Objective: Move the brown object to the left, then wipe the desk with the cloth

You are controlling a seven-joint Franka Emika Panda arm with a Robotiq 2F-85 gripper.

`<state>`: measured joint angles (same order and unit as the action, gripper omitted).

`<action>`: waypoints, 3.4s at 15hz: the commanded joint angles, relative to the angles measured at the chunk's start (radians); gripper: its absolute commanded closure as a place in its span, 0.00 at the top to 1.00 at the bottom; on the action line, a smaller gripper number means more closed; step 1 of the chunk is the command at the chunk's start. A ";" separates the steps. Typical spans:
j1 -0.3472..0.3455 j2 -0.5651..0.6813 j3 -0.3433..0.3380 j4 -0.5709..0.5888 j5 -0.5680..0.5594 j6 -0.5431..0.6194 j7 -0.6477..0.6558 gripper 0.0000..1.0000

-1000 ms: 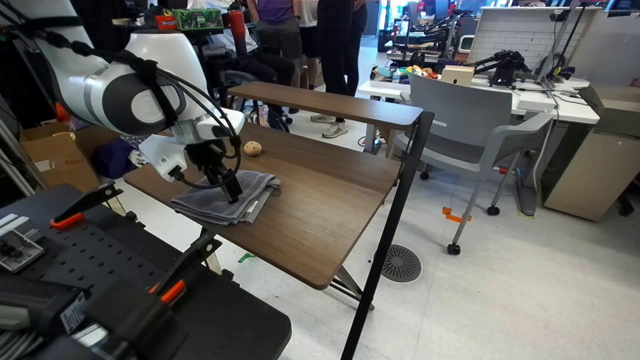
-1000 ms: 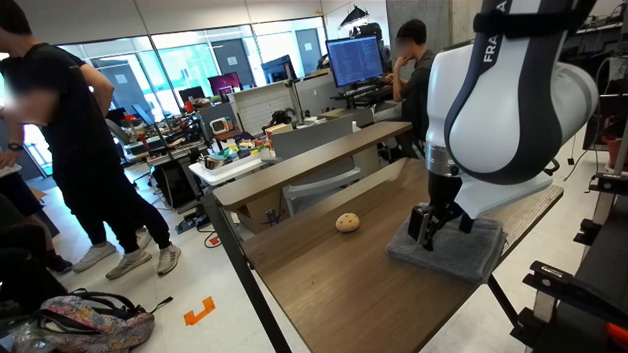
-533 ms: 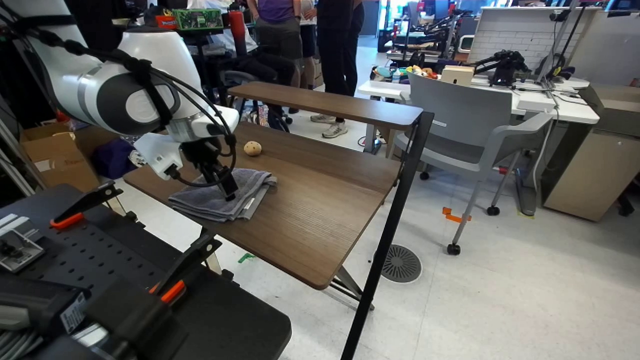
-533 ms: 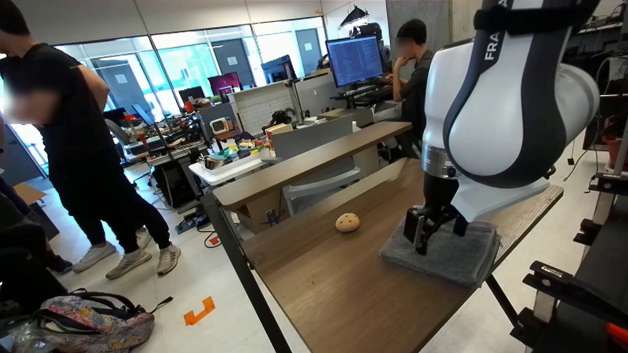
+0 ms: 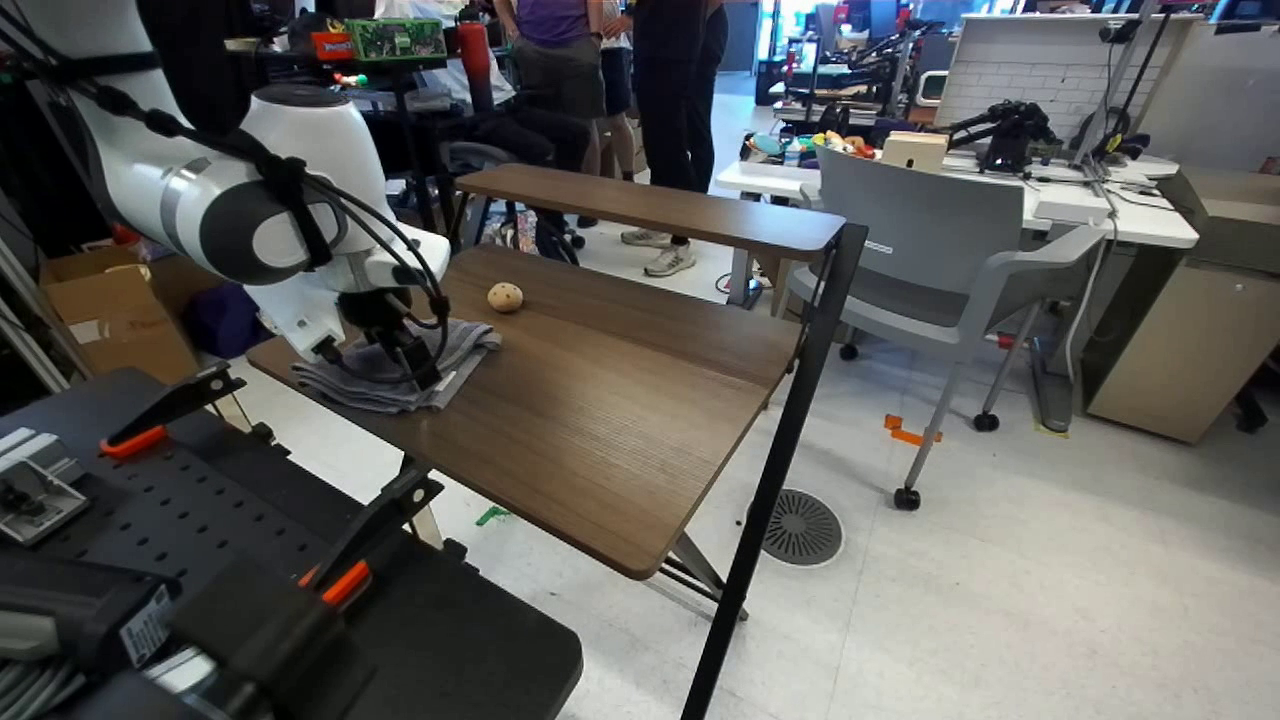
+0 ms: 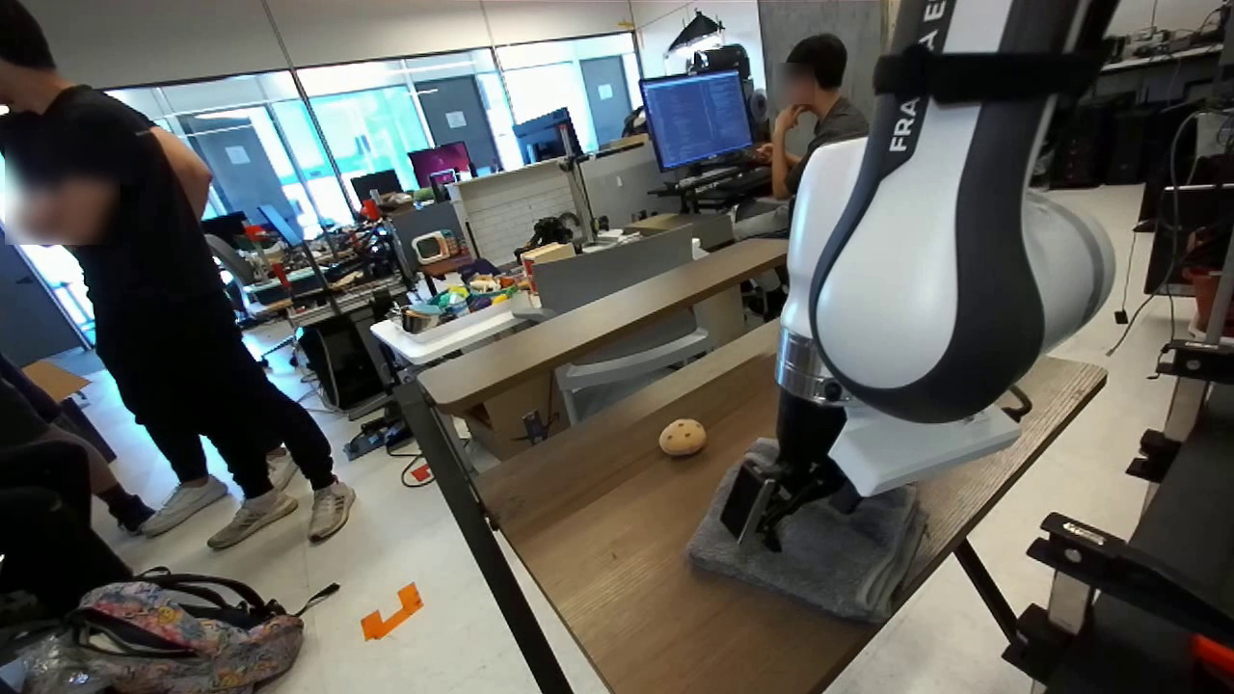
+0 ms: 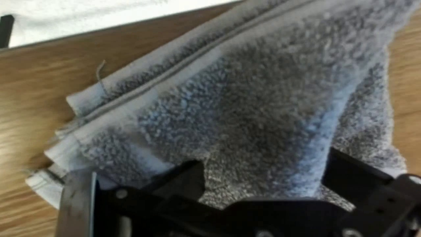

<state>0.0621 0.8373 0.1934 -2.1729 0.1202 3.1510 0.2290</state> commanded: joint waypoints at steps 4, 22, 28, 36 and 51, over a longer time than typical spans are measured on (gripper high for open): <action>-0.119 0.149 0.210 0.166 0.030 0.106 -0.022 1.00; 0.059 0.042 -0.346 0.096 0.026 -0.033 0.015 1.00; 0.226 0.174 -0.635 0.250 0.029 -0.244 0.217 1.00; 0.069 0.014 -0.413 0.128 0.006 -0.144 0.101 1.00; -0.785 -0.258 0.257 -0.395 -0.465 0.386 0.114 1.00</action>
<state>-0.5269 0.5669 0.3395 -2.5106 -0.1867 3.4675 0.3042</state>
